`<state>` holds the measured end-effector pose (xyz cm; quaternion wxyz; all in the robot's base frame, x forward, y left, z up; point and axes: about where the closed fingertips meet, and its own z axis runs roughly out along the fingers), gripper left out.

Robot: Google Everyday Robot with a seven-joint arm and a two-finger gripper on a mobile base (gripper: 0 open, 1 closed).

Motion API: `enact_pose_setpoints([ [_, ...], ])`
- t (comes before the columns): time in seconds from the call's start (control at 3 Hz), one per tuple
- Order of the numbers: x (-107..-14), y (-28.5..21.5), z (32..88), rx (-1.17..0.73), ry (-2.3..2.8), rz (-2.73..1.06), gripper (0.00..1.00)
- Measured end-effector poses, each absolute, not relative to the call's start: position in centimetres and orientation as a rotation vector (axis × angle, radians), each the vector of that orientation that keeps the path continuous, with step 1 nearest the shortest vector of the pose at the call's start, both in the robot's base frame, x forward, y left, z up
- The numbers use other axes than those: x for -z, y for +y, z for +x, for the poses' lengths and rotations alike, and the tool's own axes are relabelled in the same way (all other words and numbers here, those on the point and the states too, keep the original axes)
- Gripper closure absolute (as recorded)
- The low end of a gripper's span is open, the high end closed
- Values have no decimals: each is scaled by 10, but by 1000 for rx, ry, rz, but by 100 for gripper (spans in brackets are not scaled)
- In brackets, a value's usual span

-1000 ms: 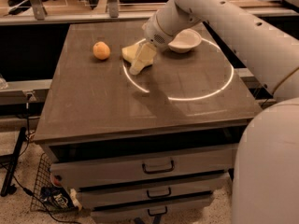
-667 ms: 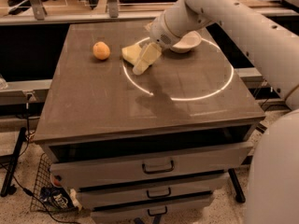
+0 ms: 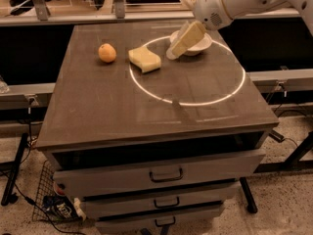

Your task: Move sponge near orange

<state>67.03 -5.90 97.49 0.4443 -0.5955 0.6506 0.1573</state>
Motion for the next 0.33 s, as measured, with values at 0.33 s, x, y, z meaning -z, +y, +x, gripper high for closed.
enact_pose_setpoints([
  [0.33,-975,-59,670,-390,1613,-1476,0],
])
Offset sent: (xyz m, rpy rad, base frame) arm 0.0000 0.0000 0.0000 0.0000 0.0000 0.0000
